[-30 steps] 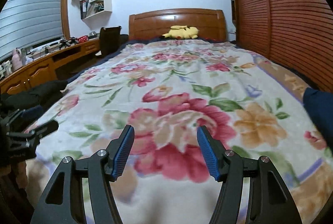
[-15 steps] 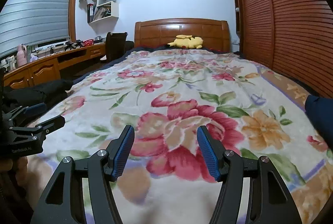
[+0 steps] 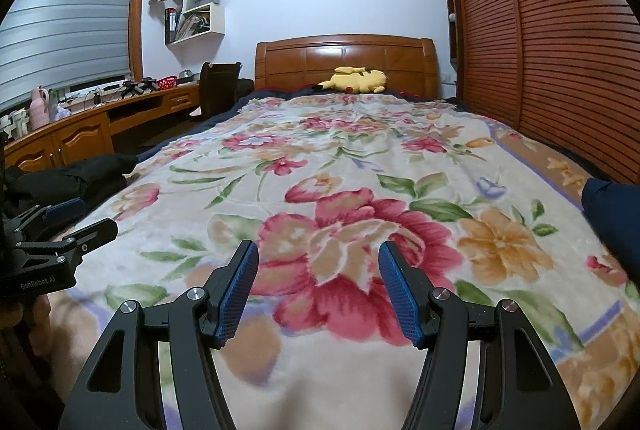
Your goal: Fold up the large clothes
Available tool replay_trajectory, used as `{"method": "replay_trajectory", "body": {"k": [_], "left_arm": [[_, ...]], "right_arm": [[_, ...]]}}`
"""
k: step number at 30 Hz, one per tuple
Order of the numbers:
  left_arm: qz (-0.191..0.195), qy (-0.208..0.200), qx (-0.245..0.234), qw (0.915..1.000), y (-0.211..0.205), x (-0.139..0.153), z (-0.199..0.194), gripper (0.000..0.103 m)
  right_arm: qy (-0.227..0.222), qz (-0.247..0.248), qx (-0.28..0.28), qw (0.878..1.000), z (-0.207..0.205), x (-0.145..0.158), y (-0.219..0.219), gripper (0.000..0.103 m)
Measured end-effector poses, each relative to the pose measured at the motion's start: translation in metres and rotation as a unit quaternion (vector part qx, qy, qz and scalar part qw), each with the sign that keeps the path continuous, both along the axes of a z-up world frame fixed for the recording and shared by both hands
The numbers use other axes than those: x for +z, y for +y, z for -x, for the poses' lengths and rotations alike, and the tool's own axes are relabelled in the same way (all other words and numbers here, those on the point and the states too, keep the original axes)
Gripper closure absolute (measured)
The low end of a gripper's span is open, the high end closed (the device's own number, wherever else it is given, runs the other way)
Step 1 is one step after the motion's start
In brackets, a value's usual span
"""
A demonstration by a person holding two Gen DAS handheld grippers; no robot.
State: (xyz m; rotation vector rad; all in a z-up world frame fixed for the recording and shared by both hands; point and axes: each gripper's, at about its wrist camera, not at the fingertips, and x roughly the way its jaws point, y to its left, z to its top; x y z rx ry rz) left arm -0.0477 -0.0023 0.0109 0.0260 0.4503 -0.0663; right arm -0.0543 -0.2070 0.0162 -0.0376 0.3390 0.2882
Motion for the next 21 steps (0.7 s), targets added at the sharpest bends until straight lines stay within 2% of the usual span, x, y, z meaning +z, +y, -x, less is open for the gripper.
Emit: {"method": "replay_trajectory", "body": {"k": [21], "left_arm": [[0.0, -0.009, 0.002, 1.0, -0.0014, 0.0043, 0.0036, 0.01]], "right_arm": [[-0.006, -0.005, -0.003, 1.0, 0.0006, -0.0006, -0.0054, 0.038]]}}
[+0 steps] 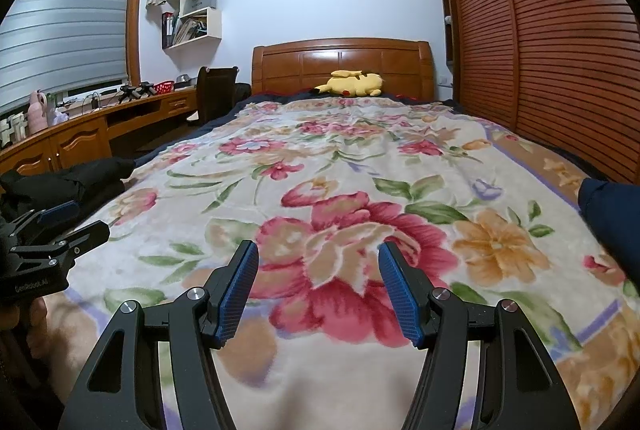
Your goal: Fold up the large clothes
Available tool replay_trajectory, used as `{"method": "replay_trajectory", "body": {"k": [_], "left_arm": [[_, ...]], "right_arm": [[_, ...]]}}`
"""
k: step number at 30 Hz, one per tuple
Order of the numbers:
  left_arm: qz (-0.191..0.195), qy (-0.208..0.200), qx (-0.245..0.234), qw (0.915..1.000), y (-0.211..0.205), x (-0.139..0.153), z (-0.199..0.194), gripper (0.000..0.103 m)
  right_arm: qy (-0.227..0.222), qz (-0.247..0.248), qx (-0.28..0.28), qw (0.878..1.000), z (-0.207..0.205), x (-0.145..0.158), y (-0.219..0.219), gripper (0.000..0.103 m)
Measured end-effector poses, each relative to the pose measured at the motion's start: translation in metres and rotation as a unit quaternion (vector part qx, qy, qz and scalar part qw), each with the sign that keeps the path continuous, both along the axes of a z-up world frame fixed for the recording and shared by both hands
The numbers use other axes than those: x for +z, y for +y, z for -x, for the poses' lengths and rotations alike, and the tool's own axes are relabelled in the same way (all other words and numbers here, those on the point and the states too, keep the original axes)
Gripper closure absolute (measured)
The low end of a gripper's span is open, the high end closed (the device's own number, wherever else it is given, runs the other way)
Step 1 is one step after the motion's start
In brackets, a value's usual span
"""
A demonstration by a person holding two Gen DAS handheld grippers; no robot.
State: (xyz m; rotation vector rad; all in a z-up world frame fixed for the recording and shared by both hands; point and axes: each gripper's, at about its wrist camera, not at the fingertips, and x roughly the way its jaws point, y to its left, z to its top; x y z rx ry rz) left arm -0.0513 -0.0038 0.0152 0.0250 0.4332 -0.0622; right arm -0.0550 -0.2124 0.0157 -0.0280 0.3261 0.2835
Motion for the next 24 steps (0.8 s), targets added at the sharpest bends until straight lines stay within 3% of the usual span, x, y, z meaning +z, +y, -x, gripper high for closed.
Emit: {"method": "replay_trajectory", "body": {"k": [24], "left_arm": [[-0.001, -0.005, 0.001, 1.0, 0.001, 0.0013, 0.002, 0.01]], "right_arm": [[-0.005, -0.005, -0.003, 1.0, 0.0005, 0.0005, -0.0048, 0.038]]}}
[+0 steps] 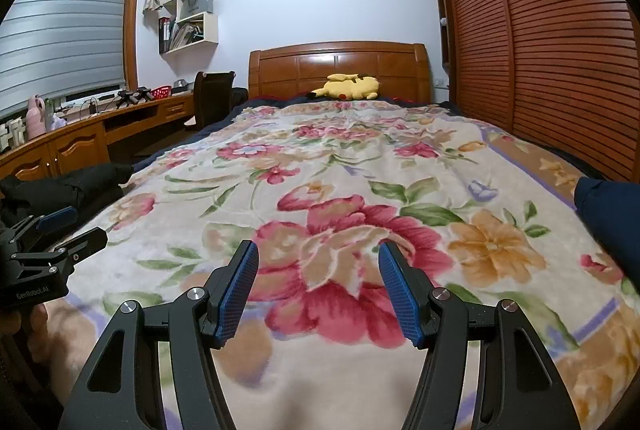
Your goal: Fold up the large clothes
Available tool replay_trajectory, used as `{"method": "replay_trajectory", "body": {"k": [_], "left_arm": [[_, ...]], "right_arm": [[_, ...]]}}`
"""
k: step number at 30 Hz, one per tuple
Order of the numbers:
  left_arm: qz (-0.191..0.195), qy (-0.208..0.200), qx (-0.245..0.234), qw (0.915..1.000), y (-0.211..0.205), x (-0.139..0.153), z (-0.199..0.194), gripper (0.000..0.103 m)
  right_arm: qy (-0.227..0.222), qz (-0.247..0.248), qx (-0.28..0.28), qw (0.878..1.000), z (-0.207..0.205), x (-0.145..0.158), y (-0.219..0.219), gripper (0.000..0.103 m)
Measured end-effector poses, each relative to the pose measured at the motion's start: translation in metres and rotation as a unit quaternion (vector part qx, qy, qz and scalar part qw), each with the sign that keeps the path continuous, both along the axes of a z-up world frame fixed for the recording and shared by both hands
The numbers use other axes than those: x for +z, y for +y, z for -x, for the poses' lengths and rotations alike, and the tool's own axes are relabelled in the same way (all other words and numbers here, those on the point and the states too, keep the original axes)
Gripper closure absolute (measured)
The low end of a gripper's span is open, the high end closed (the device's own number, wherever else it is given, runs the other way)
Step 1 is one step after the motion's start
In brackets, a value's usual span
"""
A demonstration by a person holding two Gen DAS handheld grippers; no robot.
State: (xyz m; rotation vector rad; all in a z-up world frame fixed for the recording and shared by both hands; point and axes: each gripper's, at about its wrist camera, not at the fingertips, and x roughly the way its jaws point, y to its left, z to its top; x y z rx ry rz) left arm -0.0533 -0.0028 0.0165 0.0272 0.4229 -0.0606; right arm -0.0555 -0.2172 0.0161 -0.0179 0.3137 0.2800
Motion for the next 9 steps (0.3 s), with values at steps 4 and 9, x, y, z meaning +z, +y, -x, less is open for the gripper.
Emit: {"method": "replay_trajectory", "body": {"k": [4, 9], "left_arm": [[-0.001, -0.001, -0.001, 1.0, 0.0002, -0.0007, 0.0006, 0.01], [0.001, 0.001, -0.001, 1.0, 0.0008, -0.0004, 0.0005, 0.01]], "right_arm": [[0.0, 0.0, 0.0, 1.0, -0.0001, 0.0001, 0.0, 0.038], [-0.001, 0.001, -0.001, 1.0, -0.0006, -0.0003, 0.0007, 0.038]]}}
